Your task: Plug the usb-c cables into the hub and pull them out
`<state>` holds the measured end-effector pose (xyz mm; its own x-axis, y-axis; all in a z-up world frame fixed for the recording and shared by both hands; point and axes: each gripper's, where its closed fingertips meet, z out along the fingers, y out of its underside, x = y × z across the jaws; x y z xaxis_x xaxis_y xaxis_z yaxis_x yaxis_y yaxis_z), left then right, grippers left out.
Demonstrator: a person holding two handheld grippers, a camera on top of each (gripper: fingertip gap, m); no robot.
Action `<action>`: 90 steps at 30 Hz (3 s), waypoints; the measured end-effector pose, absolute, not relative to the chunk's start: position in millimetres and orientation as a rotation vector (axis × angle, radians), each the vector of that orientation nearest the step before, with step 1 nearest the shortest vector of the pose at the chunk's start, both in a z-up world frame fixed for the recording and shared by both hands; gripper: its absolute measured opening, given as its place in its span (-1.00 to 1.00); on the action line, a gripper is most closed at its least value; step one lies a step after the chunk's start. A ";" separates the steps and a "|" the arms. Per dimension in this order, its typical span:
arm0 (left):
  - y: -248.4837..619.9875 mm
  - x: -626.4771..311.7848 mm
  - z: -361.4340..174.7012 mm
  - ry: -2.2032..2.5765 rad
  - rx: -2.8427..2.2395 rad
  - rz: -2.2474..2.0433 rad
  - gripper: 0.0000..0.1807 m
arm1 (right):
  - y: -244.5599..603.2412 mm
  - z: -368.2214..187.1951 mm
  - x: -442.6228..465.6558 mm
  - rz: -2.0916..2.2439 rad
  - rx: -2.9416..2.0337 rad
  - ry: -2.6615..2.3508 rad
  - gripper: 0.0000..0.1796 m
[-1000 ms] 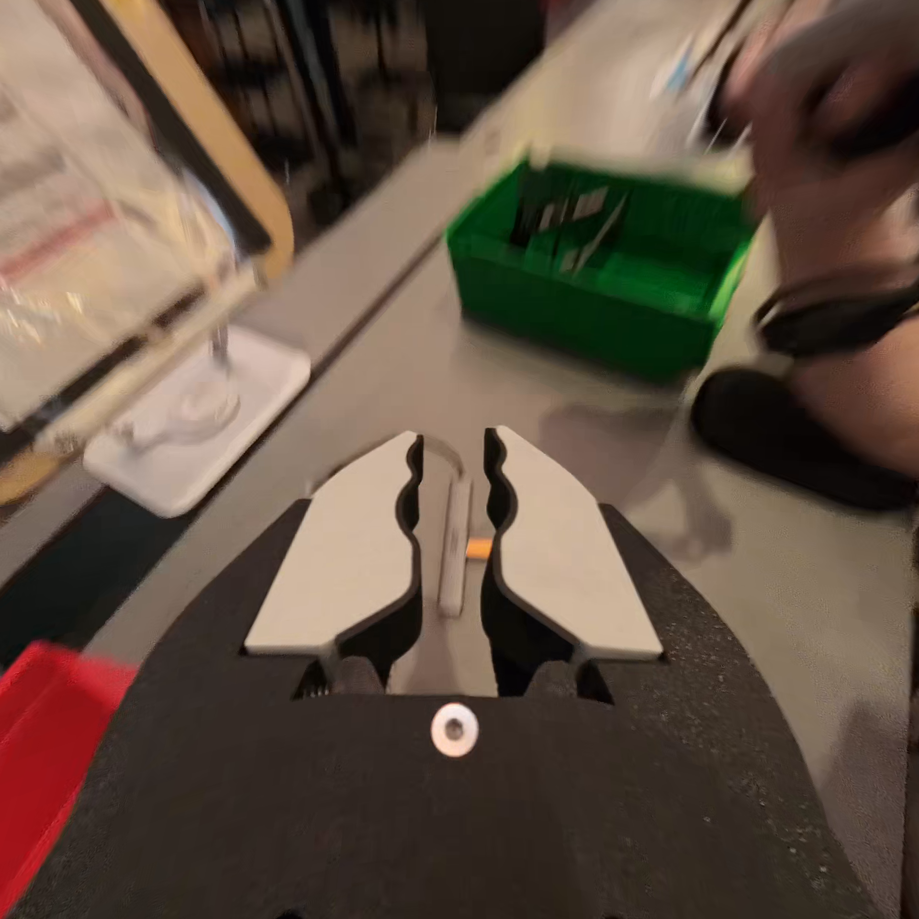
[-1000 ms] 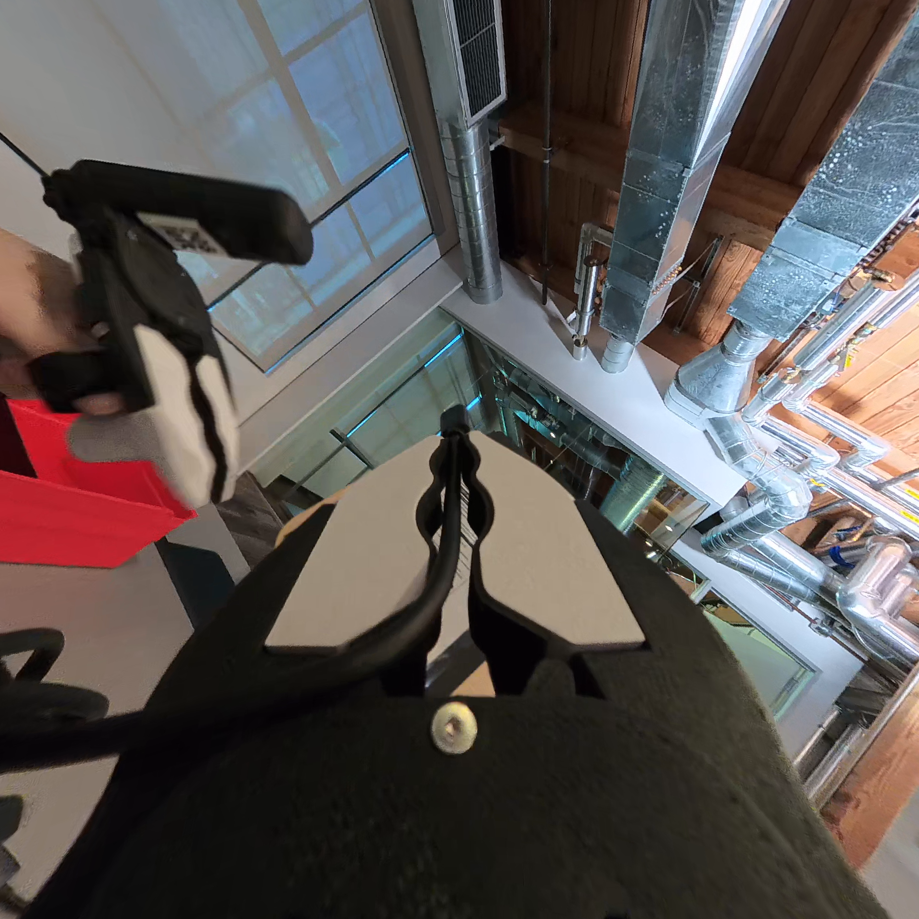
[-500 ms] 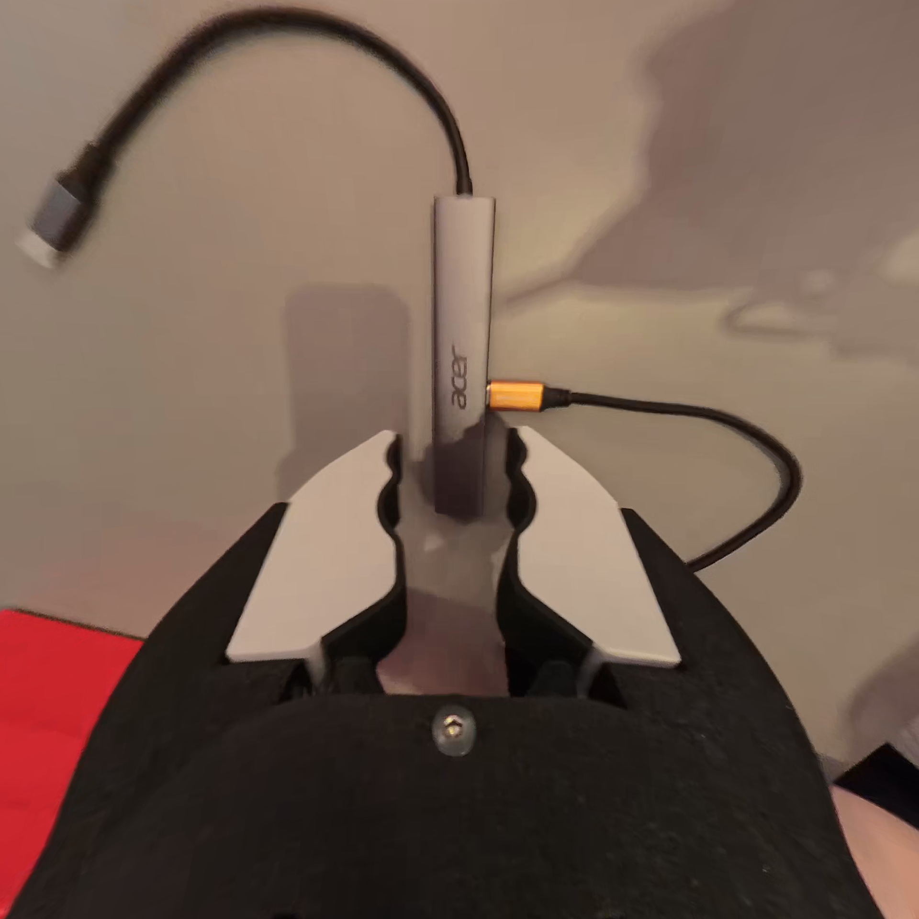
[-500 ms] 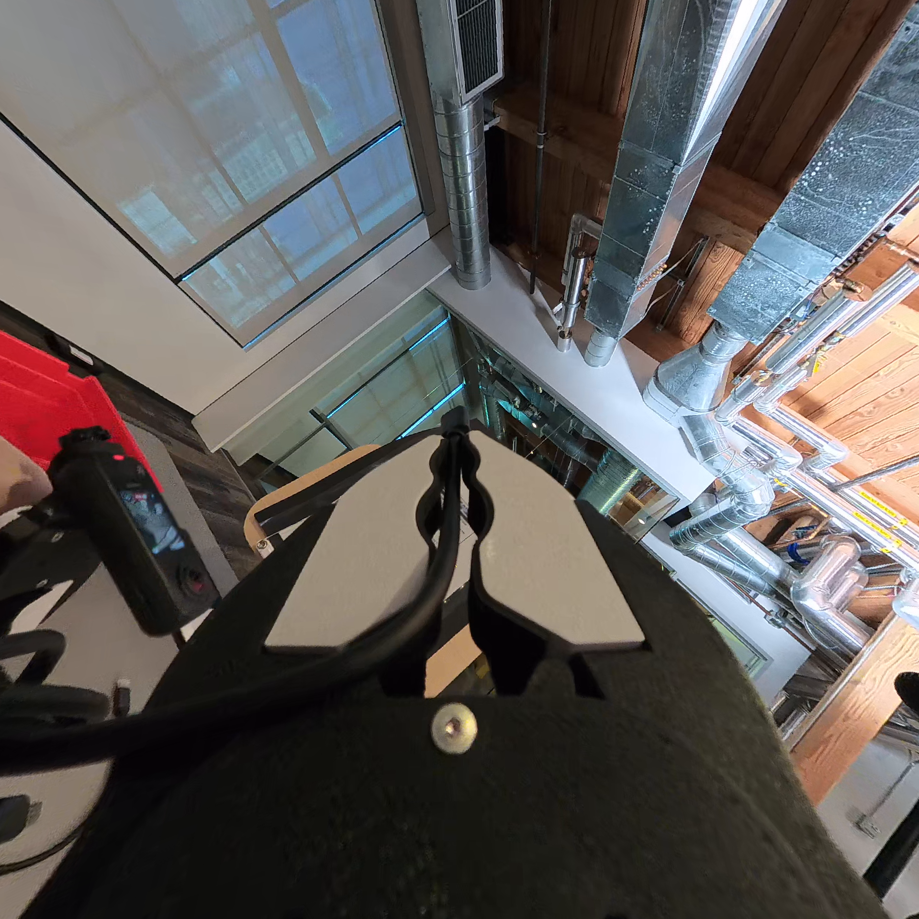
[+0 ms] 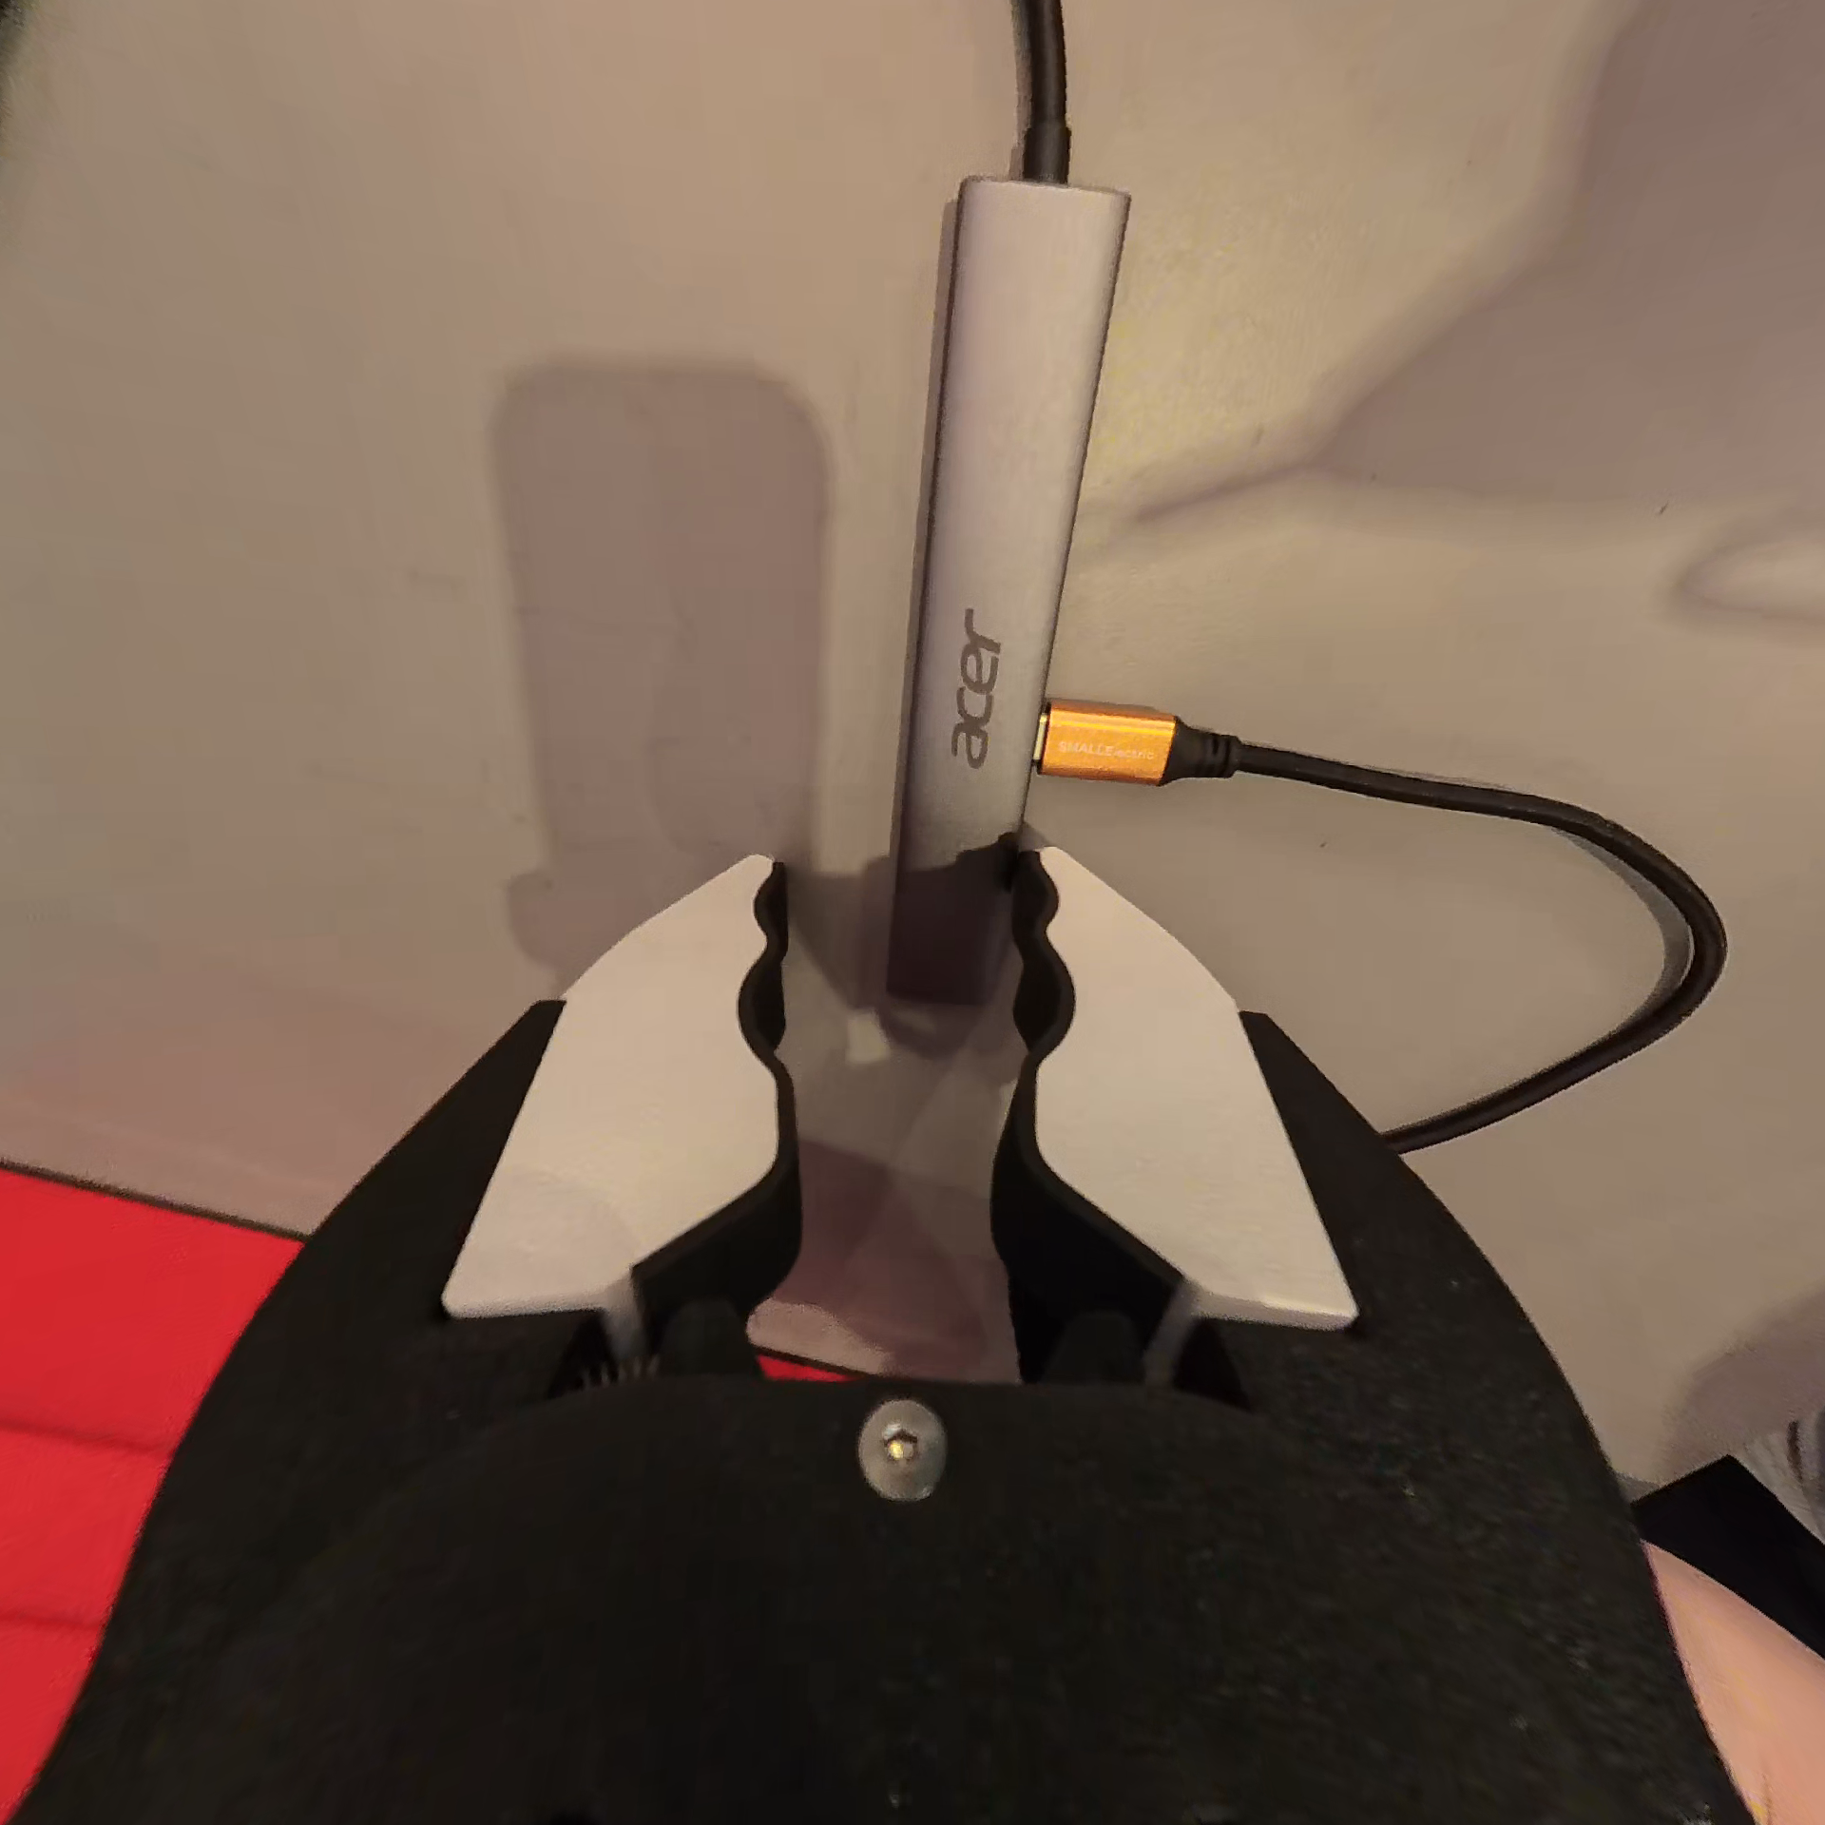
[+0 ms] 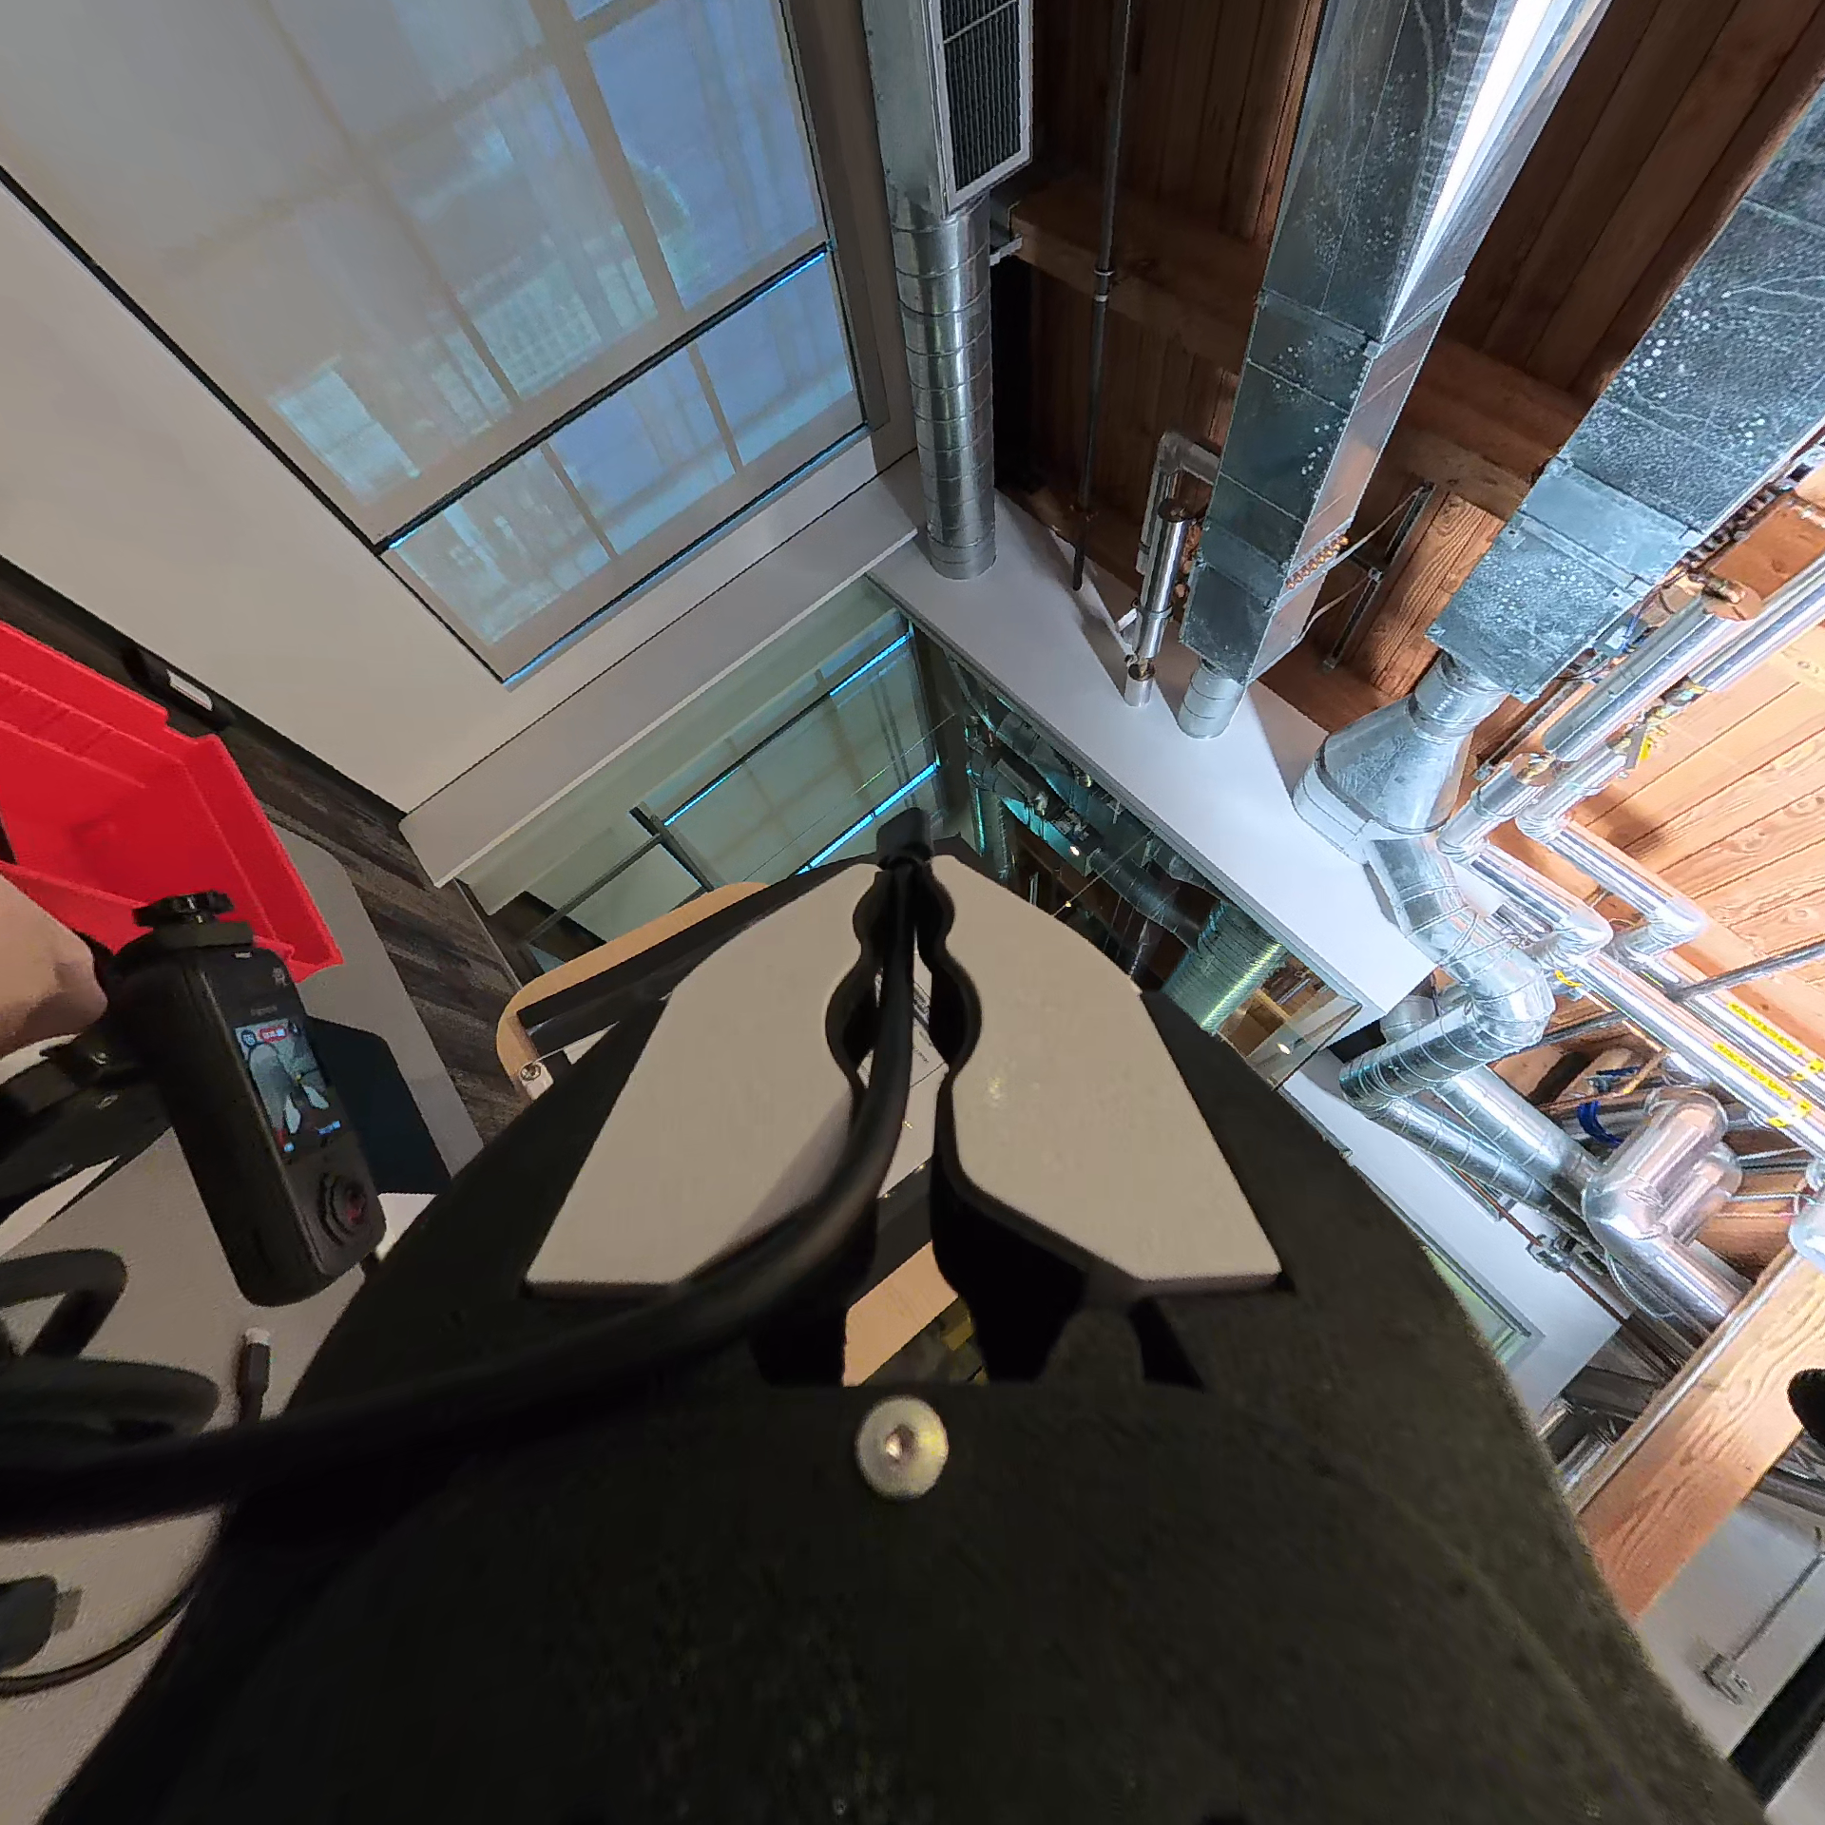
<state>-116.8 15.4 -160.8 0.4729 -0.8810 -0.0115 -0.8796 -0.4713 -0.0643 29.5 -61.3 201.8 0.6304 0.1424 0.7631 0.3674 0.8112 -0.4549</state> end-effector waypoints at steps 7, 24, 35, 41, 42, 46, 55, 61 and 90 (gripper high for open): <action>16.6 -115.3 -160.9 1.562 -2.663 -0.026 -0.76 | -58.0 197.4 25.1 -0.145 -0.642 -0.914 -0.94; 1.2 -66.0 -102.9 1.200 -2.589 -1.030 -0.76 | -44.2 186.8 27.3 -0.144 -0.699 -0.943 -0.94; -7.4 -43.9 -42.2 0.943 -2.267 -1.725 -0.77 | 43.1 127.7 43.8 -0.126 -1.235 -0.870 -0.94; -17.7 -10.8 -18.9 0.829 -2.027 -2.162 -0.77 | 67.2 114.4 52.8 -0.286 -1.271 -0.754 -0.94; -20.9 -6.4 -18.2 0.831 -2.008 -2.201 -0.77 | 66.5 114.6 51.0 -0.278 -1.266 -0.751 -0.94; -28.2 4.4 -22.2 0.846 -1.999 -2.266 -0.77 | 51.2 119.1 33.3 -0.132 -1.197 -0.835 -0.94; -8.7 -14.8 5.7 0.676 -1.796 -2.381 -0.77 | 8.2 148.6 17.6 0.037 -0.979 -0.888 -0.94; 1.2 -32.0 36.3 0.566 -1.604 -2.447 -0.77 | 8.7 165.7 35.2 -0.502 -0.813 -0.674 -0.95; -37.2 -5.9 110.8 0.641 -1.194 -2.327 -0.76 | -11.4 148.9 -3.0 -0.412 -0.688 -0.625 -0.95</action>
<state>-5.9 -37.2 110.8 -0.5275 -0.5753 0.6251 0.1742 -0.7934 -0.5832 -3.0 -11.4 148.9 0.7428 -0.1477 0.6530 0.5421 0.7050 -0.4572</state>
